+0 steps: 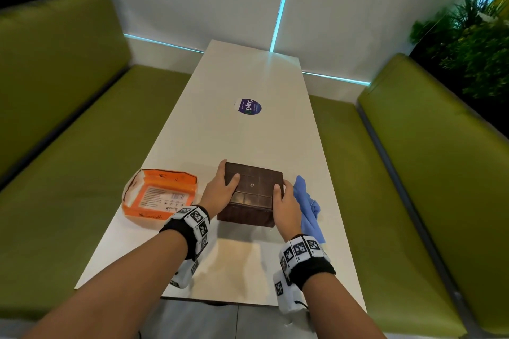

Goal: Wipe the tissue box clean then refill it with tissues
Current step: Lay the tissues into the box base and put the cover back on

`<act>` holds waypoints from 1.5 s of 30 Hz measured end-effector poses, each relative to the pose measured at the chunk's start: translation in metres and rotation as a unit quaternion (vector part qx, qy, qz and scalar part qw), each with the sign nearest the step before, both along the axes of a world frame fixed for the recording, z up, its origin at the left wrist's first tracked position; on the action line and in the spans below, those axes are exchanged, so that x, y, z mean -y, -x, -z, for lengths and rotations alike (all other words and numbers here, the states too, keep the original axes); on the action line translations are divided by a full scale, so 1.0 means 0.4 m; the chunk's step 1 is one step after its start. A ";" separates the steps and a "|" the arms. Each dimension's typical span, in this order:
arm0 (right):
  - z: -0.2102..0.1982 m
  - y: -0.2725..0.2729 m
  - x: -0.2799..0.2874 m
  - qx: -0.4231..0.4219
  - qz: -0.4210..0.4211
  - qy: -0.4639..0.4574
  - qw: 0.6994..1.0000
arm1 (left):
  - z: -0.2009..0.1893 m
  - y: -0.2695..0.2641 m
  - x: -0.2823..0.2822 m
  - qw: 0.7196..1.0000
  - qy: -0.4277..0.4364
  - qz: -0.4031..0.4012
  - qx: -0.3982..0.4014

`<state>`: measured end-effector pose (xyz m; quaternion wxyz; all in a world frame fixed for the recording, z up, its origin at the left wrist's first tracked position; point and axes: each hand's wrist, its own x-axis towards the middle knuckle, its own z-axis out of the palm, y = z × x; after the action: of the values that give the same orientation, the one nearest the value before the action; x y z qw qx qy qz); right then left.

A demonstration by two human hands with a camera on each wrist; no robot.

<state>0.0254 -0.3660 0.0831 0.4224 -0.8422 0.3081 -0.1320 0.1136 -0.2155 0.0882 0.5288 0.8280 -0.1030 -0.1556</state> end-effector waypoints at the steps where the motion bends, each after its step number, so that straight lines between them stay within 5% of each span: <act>1: -0.002 0.001 0.001 -0.006 0.007 -0.007 1.000 | 0.000 -0.003 0.002 1.000 -0.008 0.002 0.005; 11: -0.002 -0.009 0.014 -0.029 -0.004 -0.040 0.999 | 0.030 -0.029 0.016 0.999 -0.034 -0.038 -0.010; 19: 0.009 -0.043 0.048 -0.154 -0.037 -0.105 0.982 | 0.056 -0.009 0.017 0.999 0.012 -0.044 -0.012; 34: -0.012 -0.054 0.031 -0.104 -0.015 -0.293 0.950 | 0.063 -0.012 0.029 0.988 0.099 -0.086 -0.076; 45: -0.021 -0.012 0.025 -0.051 -0.025 -0.397 0.916 | 0.024 0.020 -0.003 0.954 0.197 -0.075 -0.212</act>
<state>0.0302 -0.3760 0.0917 0.7093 -0.6179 0.3348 0.0551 0.1056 -0.2143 0.0786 0.7012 0.6609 0.0448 -0.2638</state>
